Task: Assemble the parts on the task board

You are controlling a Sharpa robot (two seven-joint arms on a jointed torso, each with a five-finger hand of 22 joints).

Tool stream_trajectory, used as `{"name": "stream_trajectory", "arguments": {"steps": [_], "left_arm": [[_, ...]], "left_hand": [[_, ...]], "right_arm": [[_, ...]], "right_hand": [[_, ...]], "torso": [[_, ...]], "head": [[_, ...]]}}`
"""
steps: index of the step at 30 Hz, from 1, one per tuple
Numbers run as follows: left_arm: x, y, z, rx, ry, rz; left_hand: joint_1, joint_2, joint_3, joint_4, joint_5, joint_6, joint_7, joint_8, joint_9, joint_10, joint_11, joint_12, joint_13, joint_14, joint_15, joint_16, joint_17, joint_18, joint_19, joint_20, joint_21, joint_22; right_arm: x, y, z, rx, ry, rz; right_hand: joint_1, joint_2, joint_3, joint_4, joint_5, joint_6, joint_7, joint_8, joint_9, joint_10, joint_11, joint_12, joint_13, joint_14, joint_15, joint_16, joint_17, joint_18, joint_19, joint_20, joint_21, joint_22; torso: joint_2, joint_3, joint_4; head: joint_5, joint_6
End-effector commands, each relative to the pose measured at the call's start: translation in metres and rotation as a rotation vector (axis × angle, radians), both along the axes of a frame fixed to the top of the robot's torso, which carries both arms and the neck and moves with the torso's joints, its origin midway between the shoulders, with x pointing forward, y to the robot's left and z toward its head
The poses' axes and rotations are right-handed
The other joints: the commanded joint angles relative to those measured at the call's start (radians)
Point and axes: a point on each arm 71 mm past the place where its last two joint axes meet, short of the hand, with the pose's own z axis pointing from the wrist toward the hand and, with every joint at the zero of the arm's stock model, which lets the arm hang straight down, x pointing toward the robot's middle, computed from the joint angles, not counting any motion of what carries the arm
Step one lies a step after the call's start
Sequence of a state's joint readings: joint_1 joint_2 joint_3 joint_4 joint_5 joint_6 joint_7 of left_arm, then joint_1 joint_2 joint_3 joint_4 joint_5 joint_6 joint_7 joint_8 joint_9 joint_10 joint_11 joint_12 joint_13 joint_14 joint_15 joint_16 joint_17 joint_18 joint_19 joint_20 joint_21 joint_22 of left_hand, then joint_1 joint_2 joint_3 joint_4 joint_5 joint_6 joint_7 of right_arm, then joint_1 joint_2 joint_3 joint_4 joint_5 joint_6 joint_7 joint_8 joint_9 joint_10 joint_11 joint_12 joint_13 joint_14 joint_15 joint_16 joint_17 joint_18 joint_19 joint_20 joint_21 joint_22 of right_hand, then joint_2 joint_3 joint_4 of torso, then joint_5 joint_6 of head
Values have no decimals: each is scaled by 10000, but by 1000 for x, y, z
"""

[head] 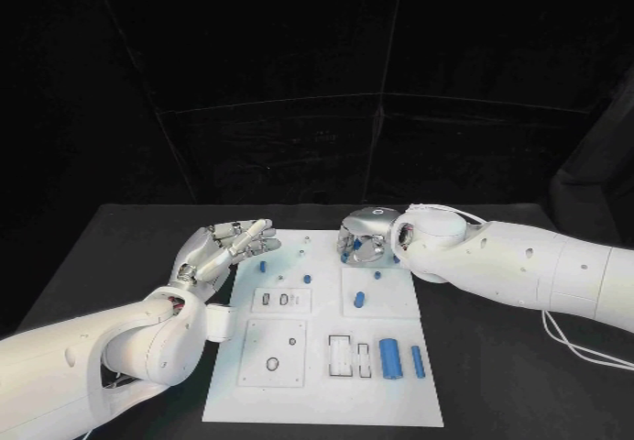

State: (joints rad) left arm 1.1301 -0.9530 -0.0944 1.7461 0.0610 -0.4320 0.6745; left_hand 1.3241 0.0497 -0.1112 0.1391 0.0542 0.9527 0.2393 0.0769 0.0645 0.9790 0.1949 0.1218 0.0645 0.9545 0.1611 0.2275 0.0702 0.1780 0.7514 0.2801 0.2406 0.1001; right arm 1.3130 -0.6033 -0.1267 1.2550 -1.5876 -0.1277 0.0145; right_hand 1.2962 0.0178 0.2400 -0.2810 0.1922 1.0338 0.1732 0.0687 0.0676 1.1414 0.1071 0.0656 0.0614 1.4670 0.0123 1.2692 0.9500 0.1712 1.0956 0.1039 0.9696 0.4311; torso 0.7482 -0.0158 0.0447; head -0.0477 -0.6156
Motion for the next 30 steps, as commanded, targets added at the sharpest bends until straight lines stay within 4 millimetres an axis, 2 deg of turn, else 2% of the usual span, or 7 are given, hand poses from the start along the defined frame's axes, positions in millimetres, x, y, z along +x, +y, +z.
{"name": "stream_trajectory", "arguments": {"steps": [1, 8, 11, 15, 19, 23, 30], "left_arm": [[0, -2, 3, -89, -288, -140], [0, -1, 3, -74, -269, -127], [0, 0, 3, -60, -263, -109], [1, 0, 2, -44, -257, -85], [2, 1, 2, -25, -247, -66], [2, 1, 2, -18, -249, -55], [3, 3, 2, -4, -258, -35]], "left_hand": [[10, 69, -4, -77, 7, -31, 123, -74, -9, -21, 53, -61, -12, 56, 34, -45, -16, 57, 65, -7, 13, -10], [13, 76, -3, -85, 7, -37, 128, -81, -9, -27, 57, -69, -12, 55, 36, -52, -16, 56, 69, -6, 10, -14], [16, 80, -1, -90, 8, -40, 130, -85, -9, -30, 59, -73, -12, 54, 38, -56, -17, 56, 71, -5, 8, -16], [20, 85, 0, -95, 8, -44, 133, -89, -9, -34, 61, -78, -12, 54, 39, -61, -17, 56, 73, -5, 6, -18], [26, 92, 4, -104, 8, -49, 136, -94, -9, -39, 64, -85, -11, 53, 41, -66, -17, 55, 75, -4, 3, -21], [28, 97, 5, -109, 8, -53, 139, -98, -9, -43, 66, -89, -11, 52, 42, -71, -18, 55, 77, -3, 1, -23], [29, 98, 5, -109, 8, -54, 139, -98, -9, -44, 66, -90, -11, 52, 42, -71, -18, 55, 77, -3, 0, -23]], "right_arm": [[0, 1, 0, -181, 115, 95], [0, 3, 2, -6, -59, 223], [-2, 4, 5, 289, -355, 298], [-3, 4, 8, 612, -651, 322], [-4, 3, 12, 1006, -1035, 150], [-2, 3, 15, 1268, -1380, -129], [3, 10, 18, 1475, -1680, -444]], "right_hand": [[-47, 174, 196, 20, -14, 24, 25, -29, -3, -16, 2, -7, -1, 292, 65, 120, 98, 139, -90, 16, 108, 42], [-36, 493, 960, 70, -462, 413, -71, 68, 43, 402, -109, 76, 18, 267, -28, 390, 378, 149, -168, -36, 344, 171], [-17, 542, 1290, 72, -549, 614, -122, 112, 65, 644, -180, 109, 29, 256, -84, 476, 459, 150, -197, -75, 450, 228], [-71, 476, 1679, 96, -581, 715, -142, 76, 61, 746, -196, 44, 18, 219, -106, 518, 435, 144, -261, -105, 569, 293], [-136, 361, 1969, 128, -672, 716, -121, 19, 46, 717, -194, -12, 10, 207, -96, 577, 481, 143, -315, -97, 650, 336], [-195, 240, 2140, 166, -775, 685, -105, -18, 33, 657, -175, -30, 6, 200, -76, 611, 494, 144, -349, -84, 705, 362], [-304, 78, 2294, 255, -858, 642, -89, -37, 22, 573, -146, -35, 4, 187, -49, 636, 484, 141, -396, -60, 754, 384]], "torso": [[34, -8, -3], [73, -8, -14], [77, -7, -16], [88, -10, -13], [59, -44, 5], [67, -63, 17], [109, -55, 23]], "head": [[9, -24], [18, -26], [45, -10], [80, 39], [103, 59], [112, 13], [152, -24]]}}
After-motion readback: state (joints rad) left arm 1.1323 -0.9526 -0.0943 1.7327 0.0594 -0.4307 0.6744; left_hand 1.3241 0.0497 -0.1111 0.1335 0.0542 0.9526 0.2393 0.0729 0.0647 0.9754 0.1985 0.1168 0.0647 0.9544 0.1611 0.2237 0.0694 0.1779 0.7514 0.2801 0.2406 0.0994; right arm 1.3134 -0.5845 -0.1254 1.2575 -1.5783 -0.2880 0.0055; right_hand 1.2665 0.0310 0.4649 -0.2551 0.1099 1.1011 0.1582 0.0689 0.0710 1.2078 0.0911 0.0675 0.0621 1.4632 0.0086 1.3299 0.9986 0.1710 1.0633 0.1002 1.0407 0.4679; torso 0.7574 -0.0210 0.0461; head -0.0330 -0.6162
